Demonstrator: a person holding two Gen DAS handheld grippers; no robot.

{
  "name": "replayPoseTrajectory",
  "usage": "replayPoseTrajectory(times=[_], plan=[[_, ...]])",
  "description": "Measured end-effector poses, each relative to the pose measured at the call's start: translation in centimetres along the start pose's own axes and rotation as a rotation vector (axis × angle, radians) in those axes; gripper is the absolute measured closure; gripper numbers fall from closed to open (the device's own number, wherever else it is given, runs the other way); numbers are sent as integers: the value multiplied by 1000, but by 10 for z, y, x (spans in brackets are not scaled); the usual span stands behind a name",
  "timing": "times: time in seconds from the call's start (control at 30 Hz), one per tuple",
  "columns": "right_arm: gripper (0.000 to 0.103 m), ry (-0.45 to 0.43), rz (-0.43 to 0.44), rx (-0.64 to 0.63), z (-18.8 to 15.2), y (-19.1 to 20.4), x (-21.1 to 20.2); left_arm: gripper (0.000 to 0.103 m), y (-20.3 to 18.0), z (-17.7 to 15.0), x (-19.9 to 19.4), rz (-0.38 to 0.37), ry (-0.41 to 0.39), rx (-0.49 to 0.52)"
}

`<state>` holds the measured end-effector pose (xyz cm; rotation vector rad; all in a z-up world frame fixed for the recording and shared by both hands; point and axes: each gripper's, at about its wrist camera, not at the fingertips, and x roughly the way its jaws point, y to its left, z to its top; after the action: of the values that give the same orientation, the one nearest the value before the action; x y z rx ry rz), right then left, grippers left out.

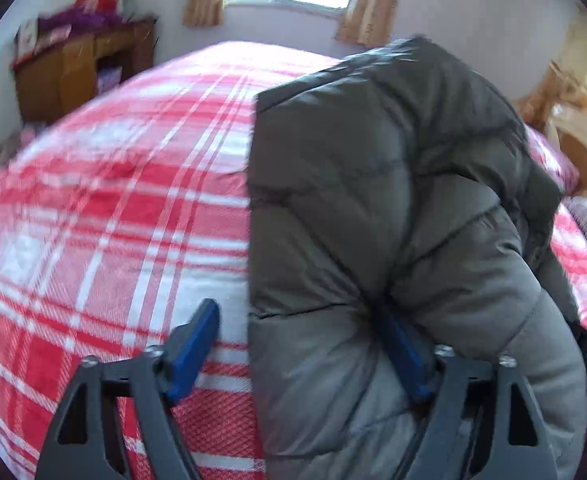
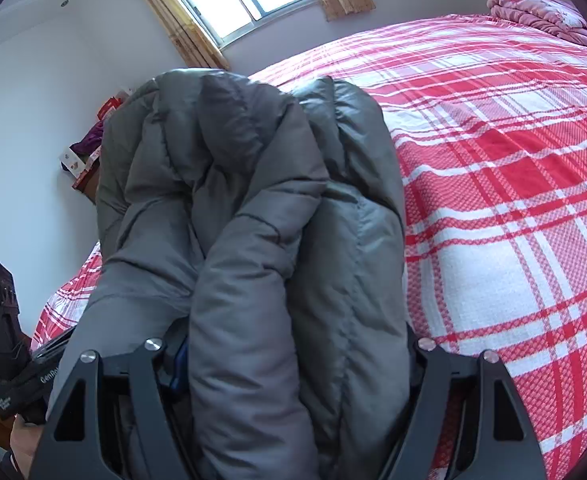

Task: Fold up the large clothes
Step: 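Grasp the grey jacket bundle with the left gripper while the right gripper holds it, then lift and carry the jacket bundle with both grippers across the bed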

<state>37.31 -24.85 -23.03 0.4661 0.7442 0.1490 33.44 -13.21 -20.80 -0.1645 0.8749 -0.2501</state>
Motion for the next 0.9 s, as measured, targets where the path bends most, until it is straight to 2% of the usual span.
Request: replayPoseTrajectory(times=[0.07, 0.27, 0.3, 0.33, 0.37, 0.4, 0.5, 0.6, 0.77, 0.9], plan=[[26, -2, 3, -1, -1, -1, -1, 18, 7, 0, -3, -39, 12, -31], [26, -8, 10, 2, -3, -4, -5, 19, -1, -1, -5, -78, 10, 7], [27, -6, 10, 0, -3, -4, -5, 25, -2, -1, -6, -93, 10, 10], [28, -4, 11, -3, -3, -3, -5, 35, -4, -1, -7, -124, 12, 16], [33, -2, 15, -5, -3, -3, -6, 41, -5, -1, -7, -149, 13, 26], [43, 0, 26, -10, -4, -3, -6, 46, -5, 1, -8, -149, 11, 39], [62, 4, 76, -36, -8, 0, -9, 61, -16, 1, -17, -122, -10, 102], [71, 1, 82, -55, -9, 2, -12, 71, -28, -1, -25, -71, -24, 152], [74, -21, 78, -78, -13, 4, -20, 73, -44, -4, -32, -4, -39, 218], [74, 2, 70, -69, -11, 3, -15, 73, -49, 2, -20, 22, -35, 235]])
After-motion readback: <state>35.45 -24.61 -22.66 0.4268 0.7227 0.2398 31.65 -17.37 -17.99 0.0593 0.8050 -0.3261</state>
